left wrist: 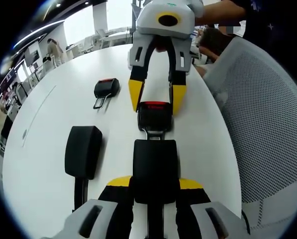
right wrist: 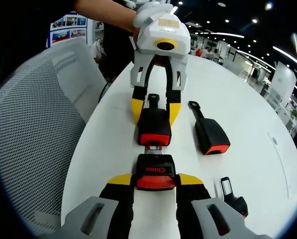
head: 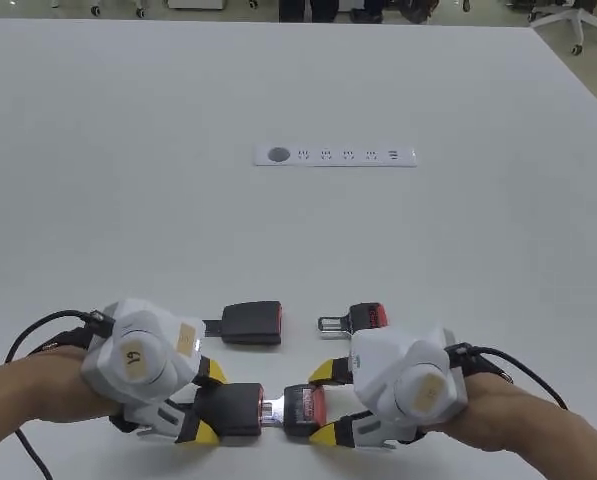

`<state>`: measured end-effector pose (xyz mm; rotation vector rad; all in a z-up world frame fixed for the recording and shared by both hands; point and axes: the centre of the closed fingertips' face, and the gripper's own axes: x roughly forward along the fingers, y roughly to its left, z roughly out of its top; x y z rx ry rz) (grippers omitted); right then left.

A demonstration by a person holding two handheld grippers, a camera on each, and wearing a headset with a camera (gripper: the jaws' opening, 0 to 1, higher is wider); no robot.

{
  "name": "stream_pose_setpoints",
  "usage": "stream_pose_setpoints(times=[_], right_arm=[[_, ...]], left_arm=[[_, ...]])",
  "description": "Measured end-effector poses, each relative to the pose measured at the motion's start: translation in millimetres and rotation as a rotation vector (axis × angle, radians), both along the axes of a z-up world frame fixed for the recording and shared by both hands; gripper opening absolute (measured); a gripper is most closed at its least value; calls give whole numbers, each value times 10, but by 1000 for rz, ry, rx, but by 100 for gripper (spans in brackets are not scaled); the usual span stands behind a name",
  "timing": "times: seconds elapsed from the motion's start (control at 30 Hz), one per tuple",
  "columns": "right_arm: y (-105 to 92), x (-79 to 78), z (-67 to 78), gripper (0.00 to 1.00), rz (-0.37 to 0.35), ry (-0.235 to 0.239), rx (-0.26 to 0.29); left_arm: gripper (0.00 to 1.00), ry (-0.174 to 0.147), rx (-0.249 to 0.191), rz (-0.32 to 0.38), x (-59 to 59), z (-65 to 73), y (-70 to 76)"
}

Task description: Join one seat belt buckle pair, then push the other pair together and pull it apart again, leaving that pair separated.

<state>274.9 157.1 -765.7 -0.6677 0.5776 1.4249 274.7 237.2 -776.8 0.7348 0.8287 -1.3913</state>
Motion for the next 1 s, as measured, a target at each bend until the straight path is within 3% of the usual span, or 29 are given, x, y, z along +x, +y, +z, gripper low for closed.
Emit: stream_pose_setpoints(times=[1.0], right_arm=[[147, -7, -22, 27, -27, 31, -3]], left_arm=[[32, -3, 13, -3, 4, -8, 9]])
